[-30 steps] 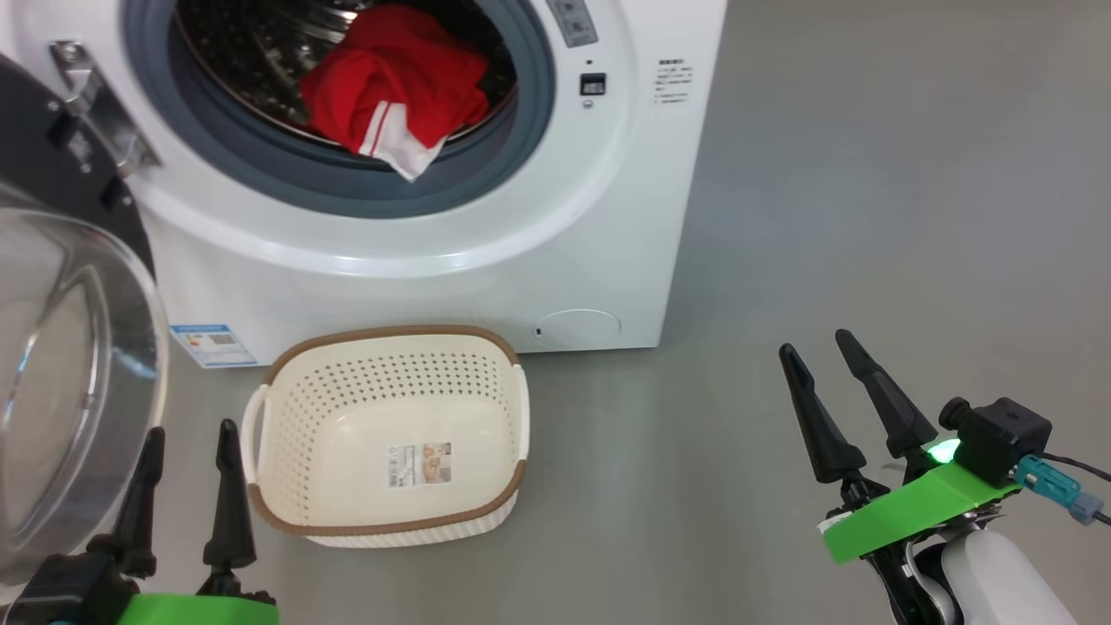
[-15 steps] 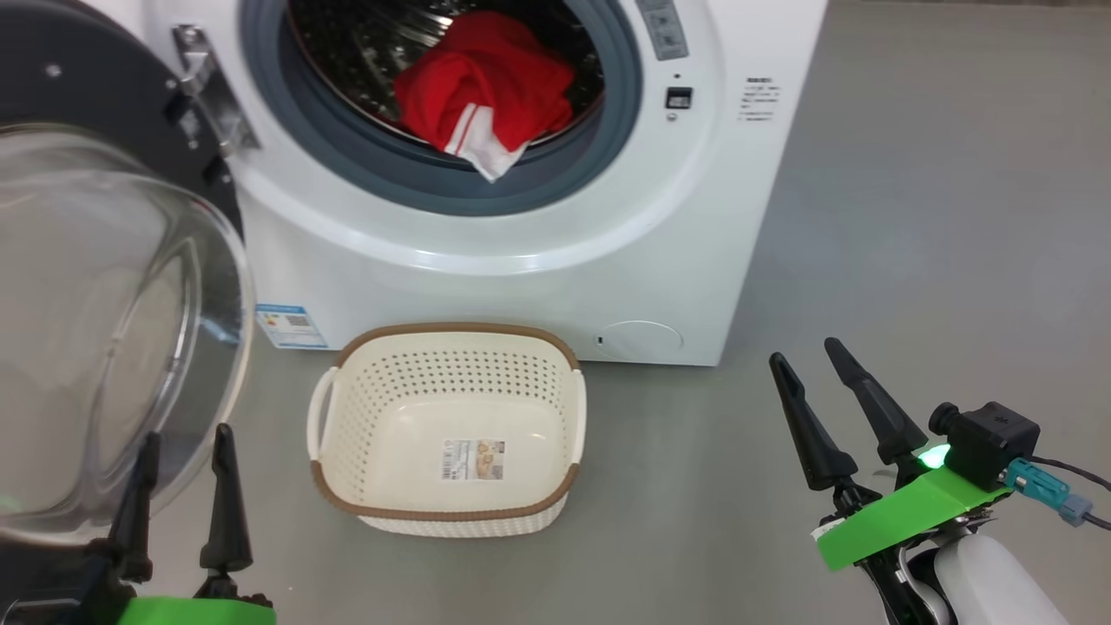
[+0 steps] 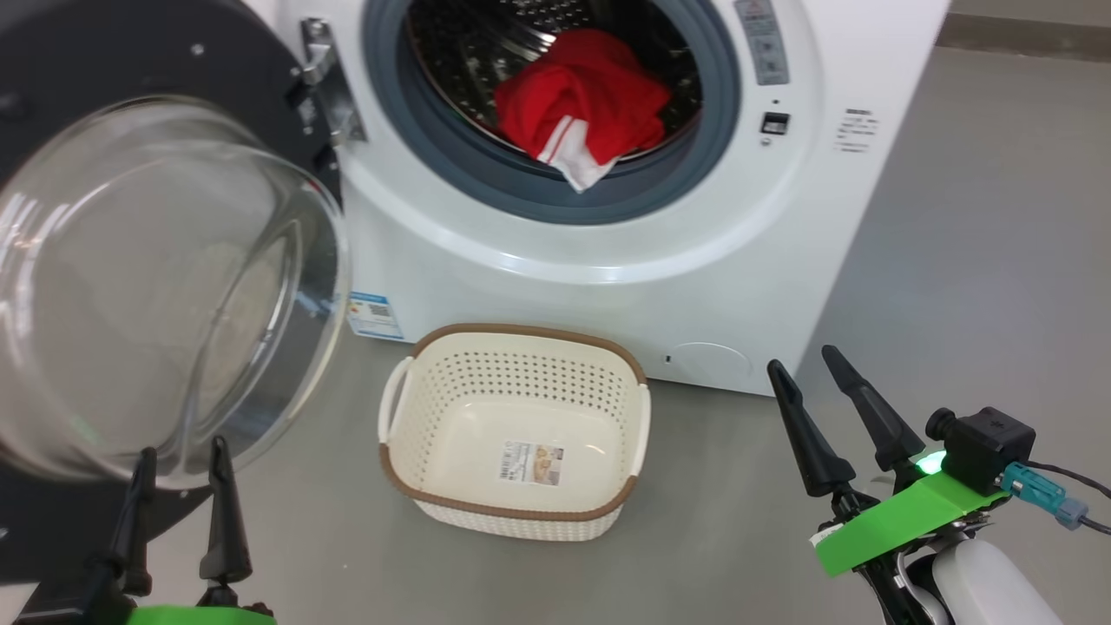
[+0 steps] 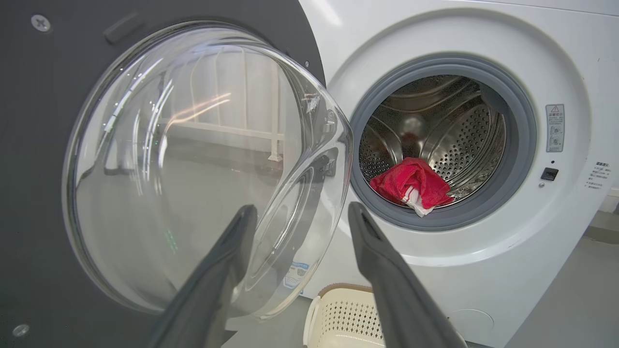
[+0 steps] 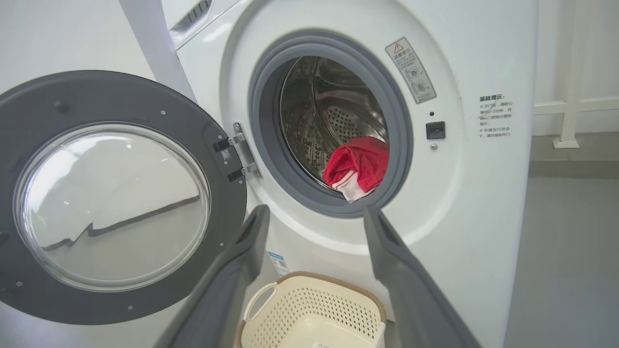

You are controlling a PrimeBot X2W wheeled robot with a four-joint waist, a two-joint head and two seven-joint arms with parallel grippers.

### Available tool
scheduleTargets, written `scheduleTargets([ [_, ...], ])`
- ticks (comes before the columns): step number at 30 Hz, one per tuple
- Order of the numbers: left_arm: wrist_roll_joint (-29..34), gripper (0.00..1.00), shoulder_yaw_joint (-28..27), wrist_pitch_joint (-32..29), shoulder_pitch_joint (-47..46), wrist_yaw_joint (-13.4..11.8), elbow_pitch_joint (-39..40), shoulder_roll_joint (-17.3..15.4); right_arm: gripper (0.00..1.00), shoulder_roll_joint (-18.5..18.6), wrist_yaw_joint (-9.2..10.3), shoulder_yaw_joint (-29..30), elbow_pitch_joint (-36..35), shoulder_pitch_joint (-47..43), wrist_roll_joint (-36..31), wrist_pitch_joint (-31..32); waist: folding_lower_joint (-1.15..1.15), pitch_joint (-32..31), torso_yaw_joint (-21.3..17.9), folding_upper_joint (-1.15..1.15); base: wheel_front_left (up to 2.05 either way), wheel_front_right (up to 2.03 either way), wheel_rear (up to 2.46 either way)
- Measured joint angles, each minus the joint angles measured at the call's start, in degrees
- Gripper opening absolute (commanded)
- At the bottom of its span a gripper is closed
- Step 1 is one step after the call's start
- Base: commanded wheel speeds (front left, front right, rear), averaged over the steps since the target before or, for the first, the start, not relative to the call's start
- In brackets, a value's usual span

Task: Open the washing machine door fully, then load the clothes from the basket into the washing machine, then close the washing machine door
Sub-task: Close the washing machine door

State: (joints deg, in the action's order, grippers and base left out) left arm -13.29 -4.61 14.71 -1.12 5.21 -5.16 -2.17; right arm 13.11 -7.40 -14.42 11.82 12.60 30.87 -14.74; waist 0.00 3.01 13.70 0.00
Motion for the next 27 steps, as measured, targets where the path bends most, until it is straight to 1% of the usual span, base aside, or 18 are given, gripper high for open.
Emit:
scheduleTargets([
  [15, -0.25, 1.0, 0.37, 0.0, 0.89, -1.52, -0.53, 0.02, 1.0, -0.02, 0.0, -0.18, 0.25, -0.94, 0.08, 0.0, 0.0, -0.76, 6.9, 0.0, 0.0, 0.0, 0.0],
  [19, -0.24, 1.0, 0.37, 0.0, 0.91, -2.0, -0.6, 0.02, 1.0, -0.03, 0.0, -0.52, 0.31, -0.98, 0.09, 0.0, 0.0, -1.05, 8.44, 0.0, 0.0, 0.0, 0.0],
  [27, -0.24, 1.0, 0.34, 0.0, 0.91, -2.21, -0.8, 0.02, 1.0, -0.03, 0.0, -0.97, 0.35, -1.0, 0.1, 0.0, 0.0, -0.65, 10.93, 0.0, 0.0, 0.0, 0.0],
])
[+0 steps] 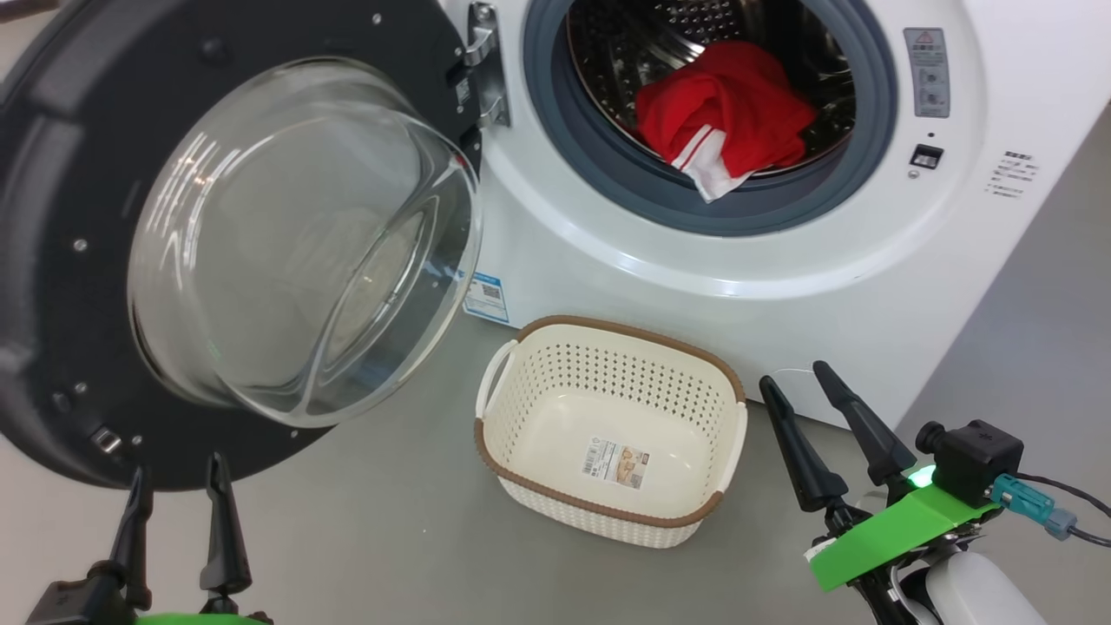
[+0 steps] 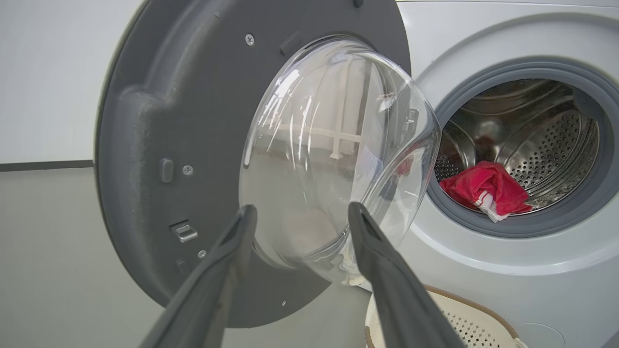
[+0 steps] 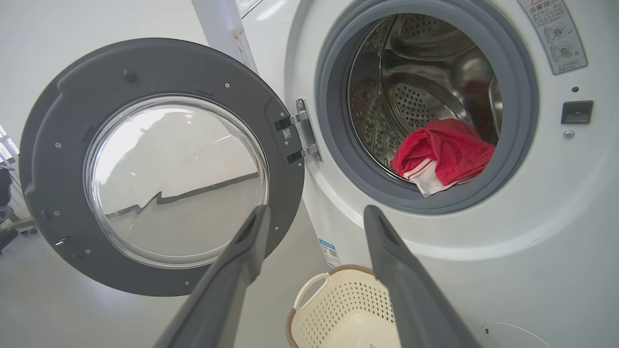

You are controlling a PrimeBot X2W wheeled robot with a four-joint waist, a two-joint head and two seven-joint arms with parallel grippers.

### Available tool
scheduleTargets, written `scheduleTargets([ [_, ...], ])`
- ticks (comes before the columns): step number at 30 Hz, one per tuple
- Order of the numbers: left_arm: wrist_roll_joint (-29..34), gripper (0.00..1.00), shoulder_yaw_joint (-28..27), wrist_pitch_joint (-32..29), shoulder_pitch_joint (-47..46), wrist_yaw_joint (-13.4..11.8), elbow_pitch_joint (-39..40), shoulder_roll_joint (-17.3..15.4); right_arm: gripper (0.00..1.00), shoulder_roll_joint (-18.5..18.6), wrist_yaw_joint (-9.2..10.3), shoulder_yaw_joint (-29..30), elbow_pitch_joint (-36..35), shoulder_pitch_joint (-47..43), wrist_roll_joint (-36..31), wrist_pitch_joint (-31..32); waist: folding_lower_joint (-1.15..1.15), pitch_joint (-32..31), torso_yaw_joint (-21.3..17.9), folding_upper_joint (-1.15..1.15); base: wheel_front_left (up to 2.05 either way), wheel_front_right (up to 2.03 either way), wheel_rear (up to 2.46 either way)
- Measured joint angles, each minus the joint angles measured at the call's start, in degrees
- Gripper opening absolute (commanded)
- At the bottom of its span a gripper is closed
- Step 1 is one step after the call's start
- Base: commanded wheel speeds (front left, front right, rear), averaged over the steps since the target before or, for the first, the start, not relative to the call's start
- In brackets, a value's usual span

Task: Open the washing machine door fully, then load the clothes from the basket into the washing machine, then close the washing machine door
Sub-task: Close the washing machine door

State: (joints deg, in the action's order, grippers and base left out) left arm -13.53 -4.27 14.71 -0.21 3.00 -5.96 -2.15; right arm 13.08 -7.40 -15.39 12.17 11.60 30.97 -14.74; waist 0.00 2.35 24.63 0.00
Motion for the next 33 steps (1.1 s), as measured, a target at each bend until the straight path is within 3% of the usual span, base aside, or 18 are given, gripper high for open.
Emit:
scheduleTargets([
  [33, 0.0, 1.0, -0.15, 0.0, 0.0, -0.78, 0.4, 0.02, 1.0, 0.52, 0.0, -0.67, 0.4, 0.01, 0.48, 0.0, 0.0, 0.42, 1.3, 0.0, 0.0, 0.0, 0.0],
])
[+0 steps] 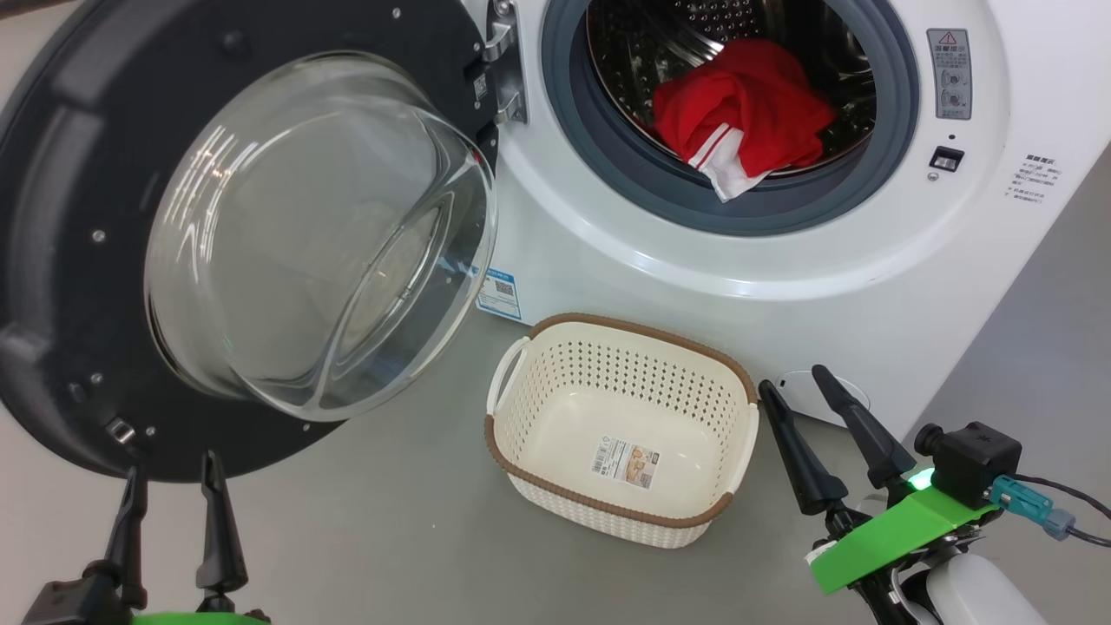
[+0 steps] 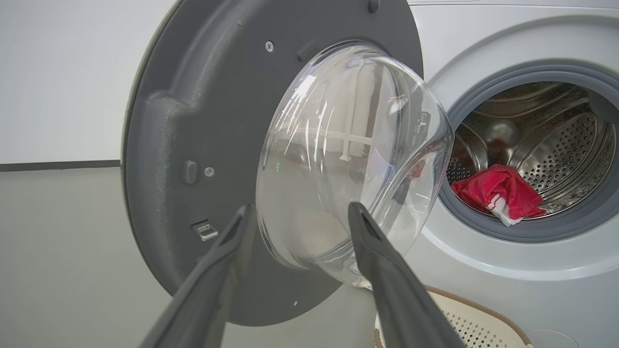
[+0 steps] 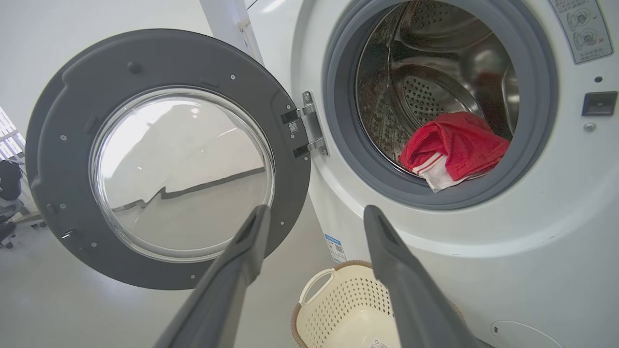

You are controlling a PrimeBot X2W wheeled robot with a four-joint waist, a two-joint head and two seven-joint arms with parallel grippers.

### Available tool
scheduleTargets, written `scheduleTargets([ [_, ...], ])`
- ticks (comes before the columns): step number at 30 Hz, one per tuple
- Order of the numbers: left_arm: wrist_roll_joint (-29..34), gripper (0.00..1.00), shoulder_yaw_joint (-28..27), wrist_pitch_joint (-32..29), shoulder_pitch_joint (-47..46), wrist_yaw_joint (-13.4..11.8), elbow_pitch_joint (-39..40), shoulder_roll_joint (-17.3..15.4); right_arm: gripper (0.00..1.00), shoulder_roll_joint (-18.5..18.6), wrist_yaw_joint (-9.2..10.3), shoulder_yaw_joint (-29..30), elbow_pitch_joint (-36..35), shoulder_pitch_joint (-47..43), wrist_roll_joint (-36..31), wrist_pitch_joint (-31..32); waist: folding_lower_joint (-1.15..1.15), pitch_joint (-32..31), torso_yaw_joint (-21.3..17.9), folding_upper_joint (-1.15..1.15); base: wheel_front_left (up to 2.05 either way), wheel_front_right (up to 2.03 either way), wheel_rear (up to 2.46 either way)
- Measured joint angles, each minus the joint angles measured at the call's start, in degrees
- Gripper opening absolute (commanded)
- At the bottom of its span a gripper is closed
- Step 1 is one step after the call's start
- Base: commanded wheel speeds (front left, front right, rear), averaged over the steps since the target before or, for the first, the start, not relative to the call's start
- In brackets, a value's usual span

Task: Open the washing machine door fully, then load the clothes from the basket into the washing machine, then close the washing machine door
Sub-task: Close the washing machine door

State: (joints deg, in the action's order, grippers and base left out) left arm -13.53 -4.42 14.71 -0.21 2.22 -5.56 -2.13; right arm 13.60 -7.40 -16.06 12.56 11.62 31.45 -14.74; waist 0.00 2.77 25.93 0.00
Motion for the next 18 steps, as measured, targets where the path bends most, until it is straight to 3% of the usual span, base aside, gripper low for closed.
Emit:
scheduleTargets([
  [5, 0.12, 1.0, -0.18, 0.0, 0.0, 0.01, 0.01, 0.0, 1.0, -0.01, 0.0, -0.02, 0.08, 0.0, 0.0, 0.0, 0.0, -0.42, 0.08, 0.0, 0.0, 0.0, 0.0],
  [6, 0.22, 0.91, -0.19, 0.0, 0.0, 0.04, 0.0, 0.0, 1.0, -0.01, 0.0, -0.02, 0.08, 0.0, 0.0, 0.0, 0.0, -0.52, 0.1, 0.0, 0.0, 0.0, 0.0],
  [7, 0.26, 0.8, -0.23, 0.0, 0.0, 0.04, -0.01, 0.0, 1.0, -0.02, 0.0, -0.02, 0.08, -0.01, 0.0, 0.0, 0.0, -0.63, 0.12, 0.0, 0.0, 0.0, 0.0],
  [8, 0.26, 0.48, -0.27, 0.0, 0.0, 0.05, -0.02, 0.0, 1.0, -0.04, 0.0, -0.03, 0.08, -0.01, 0.0, 0.0, 0.0, -0.72, 0.13, 0.0, 0.0, 0.0, 0.0],
  [9, 0.26, 0.33, -0.32, 0.0, 0.0, 0.05, -0.03, 0.0, 1.0, -0.05, 0.0, -0.05, 0.09, -0.01, 0.0, 0.0, 0.0, -0.83, 0.14, 0.0, 0.0, 0.0, 0.0],
  [10, 0.26, 0.07, -0.33, 0.0, 0.0, 0.07, -0.04, -0.01, 1.0, -0.08, 0.0, -0.08, 0.09, -0.01, 0.0, 0.0, 0.0, -0.94, 0.16, 0.0, 0.0, 0.0, 0.0],
  [11, 0.26, 0.0, -0.37, 0.0, 0.0, 0.09, -0.05, -0.04, 1.0, -0.1, 0.0, -0.09, 0.09, -0.01, 0.01, 0.0, 0.0, -1.05, 0.18, 0.0, 0.0, 0.0, 0.0],
  [18, -0.15, 0.0, -1.18, -0.01, -0.17, 0.89, 0.57, -1.91, 1.0, -0.34, 0.0, -0.15, 0.15, -0.07, 0.1, 0.0, 0.0, -1.65, 0.49, 0.0, 0.0, 0.0, 0.0],
])
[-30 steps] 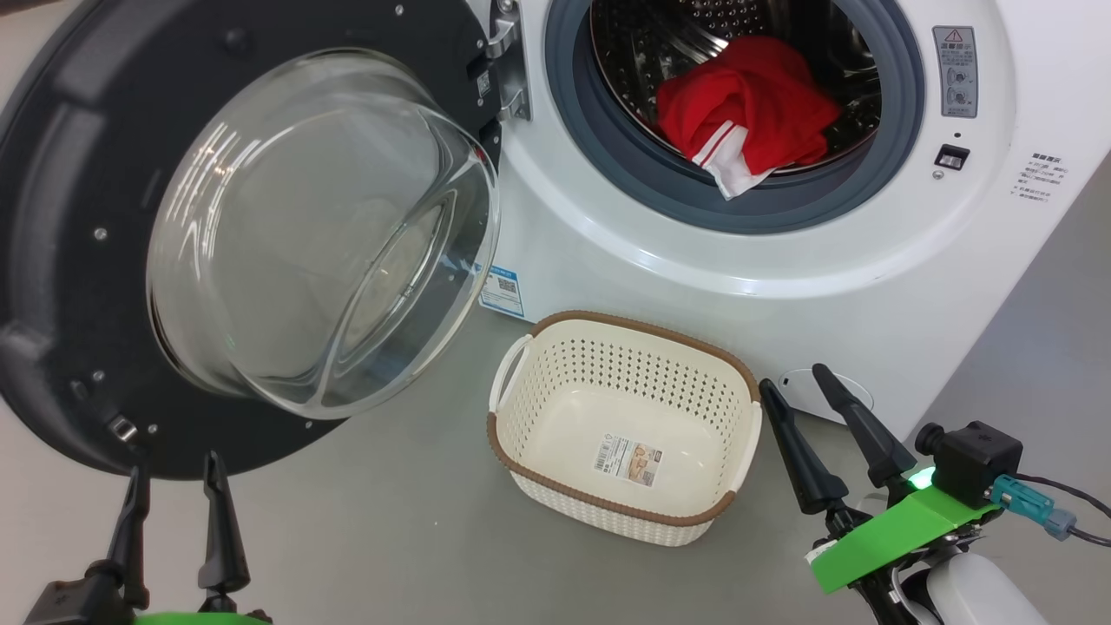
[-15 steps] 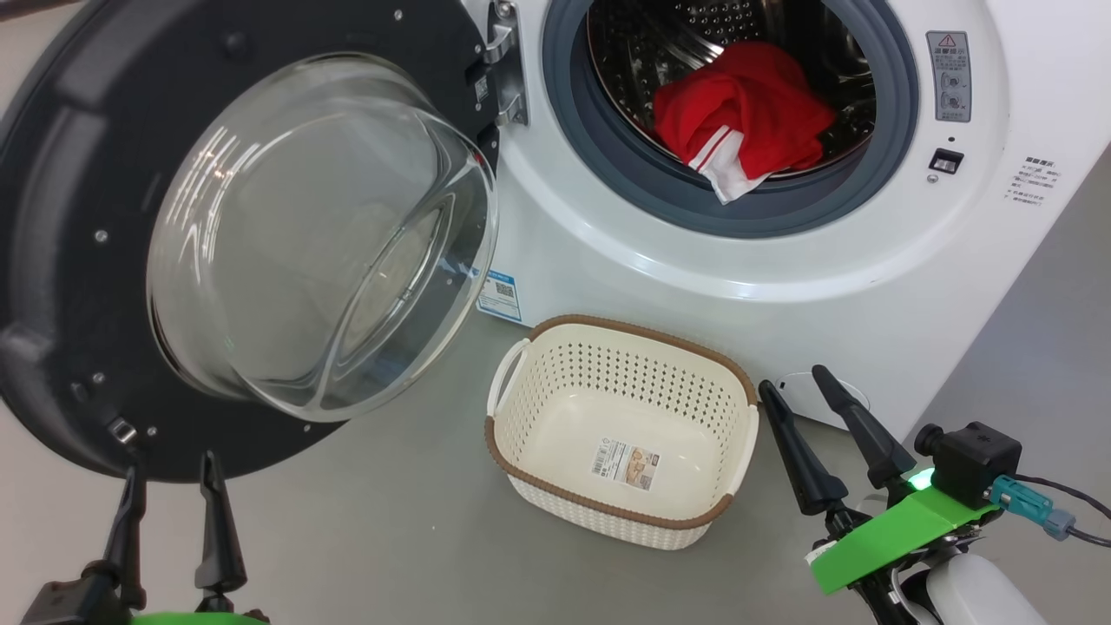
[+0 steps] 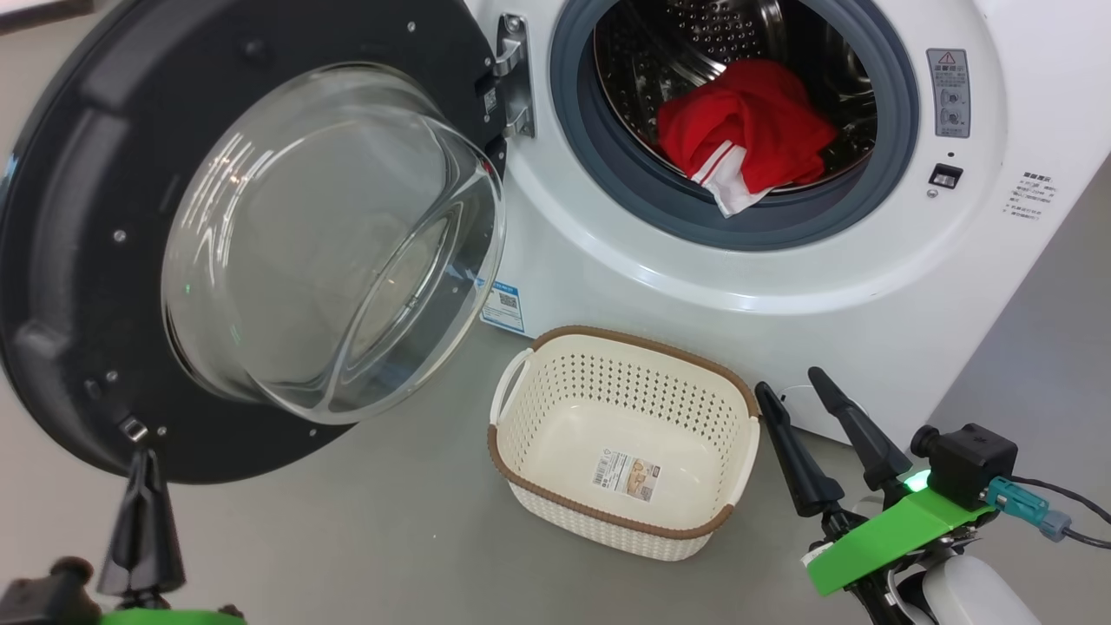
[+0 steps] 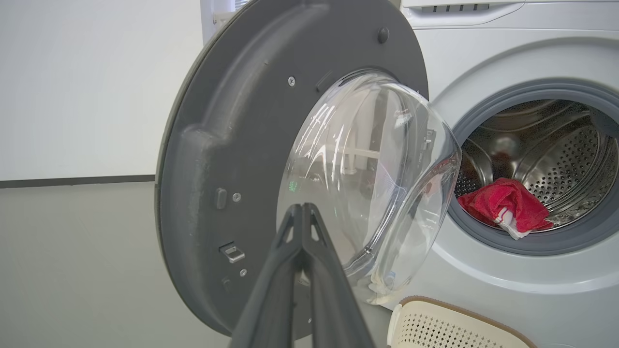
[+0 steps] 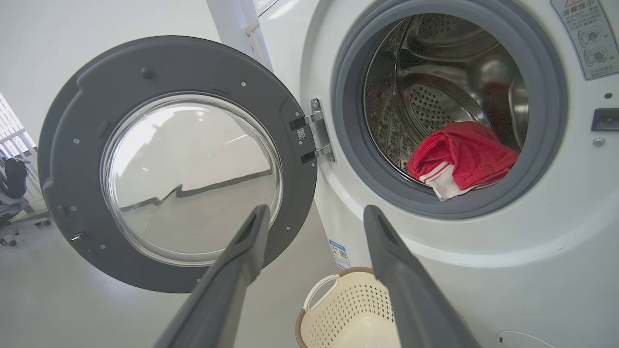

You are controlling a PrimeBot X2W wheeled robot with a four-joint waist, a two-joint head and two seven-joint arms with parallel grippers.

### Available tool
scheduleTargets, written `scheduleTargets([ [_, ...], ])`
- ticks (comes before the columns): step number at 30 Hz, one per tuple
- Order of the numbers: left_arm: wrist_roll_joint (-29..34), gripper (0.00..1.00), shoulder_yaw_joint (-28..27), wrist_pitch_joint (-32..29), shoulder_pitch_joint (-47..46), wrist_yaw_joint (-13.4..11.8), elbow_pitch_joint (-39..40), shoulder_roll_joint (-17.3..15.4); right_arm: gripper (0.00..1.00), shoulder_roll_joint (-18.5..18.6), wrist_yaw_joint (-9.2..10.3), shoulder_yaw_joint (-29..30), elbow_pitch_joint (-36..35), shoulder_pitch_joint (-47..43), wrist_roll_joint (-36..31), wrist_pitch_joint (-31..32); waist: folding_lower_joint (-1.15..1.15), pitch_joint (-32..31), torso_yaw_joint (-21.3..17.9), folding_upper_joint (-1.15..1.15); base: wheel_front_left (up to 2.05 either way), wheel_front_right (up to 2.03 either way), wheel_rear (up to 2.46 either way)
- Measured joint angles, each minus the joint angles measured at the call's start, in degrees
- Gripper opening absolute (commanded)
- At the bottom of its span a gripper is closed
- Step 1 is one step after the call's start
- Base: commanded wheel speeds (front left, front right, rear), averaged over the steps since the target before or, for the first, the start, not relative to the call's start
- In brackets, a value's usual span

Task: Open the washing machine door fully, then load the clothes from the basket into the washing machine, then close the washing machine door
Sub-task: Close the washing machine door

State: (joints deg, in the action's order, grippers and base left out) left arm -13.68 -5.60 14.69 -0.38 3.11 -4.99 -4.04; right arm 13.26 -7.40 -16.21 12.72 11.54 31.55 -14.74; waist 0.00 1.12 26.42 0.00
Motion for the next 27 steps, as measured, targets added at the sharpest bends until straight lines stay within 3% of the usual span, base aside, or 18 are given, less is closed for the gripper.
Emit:
scheduleTargets([
  [11, -4.38, 0.0, -3.86, -5.33, -7.43, 0.99, 9.37, -5.67, 1.0, -0.11, 0.0, -0.08, 0.05, -0.26, 0.4, 0.0, 0.0, -0.87, 0.18, 0.0, 0.0, 0.0, 0.0],
  [16, -11.03, 0.0, -7.1, -10.16, -13.4, 1.24, 11.35, -7.45, 1.0, -0.42, 0.0, 0.1, 0.08, -1.41, 0.4, 0.01, 0.0, -1.15, 0.29, 0.0, 0.0, 0.0, 0.0],
  [20, -20.04, 0.0, -11.24, -14.61, -18.91, 1.78, 8.51, -8.78, 1.0, -0.53, 0.0, 0.25, -0.04, -1.41, 0.4, 0.0, 0.0, -0.84, 0.22, 0.0, 0.0, 0.0, 0.0],
  [27, -35.6, 0.0, -18.47, -24.95, -29.49, 1.59, -4.05, -12.46, 1.0, -0.52, 0.0, 0.47, -0.18, -1.41, 0.38, 0.0, 0.0, -0.2, -0.27, 0.0, 0.0, 0.0, 0.0],
])
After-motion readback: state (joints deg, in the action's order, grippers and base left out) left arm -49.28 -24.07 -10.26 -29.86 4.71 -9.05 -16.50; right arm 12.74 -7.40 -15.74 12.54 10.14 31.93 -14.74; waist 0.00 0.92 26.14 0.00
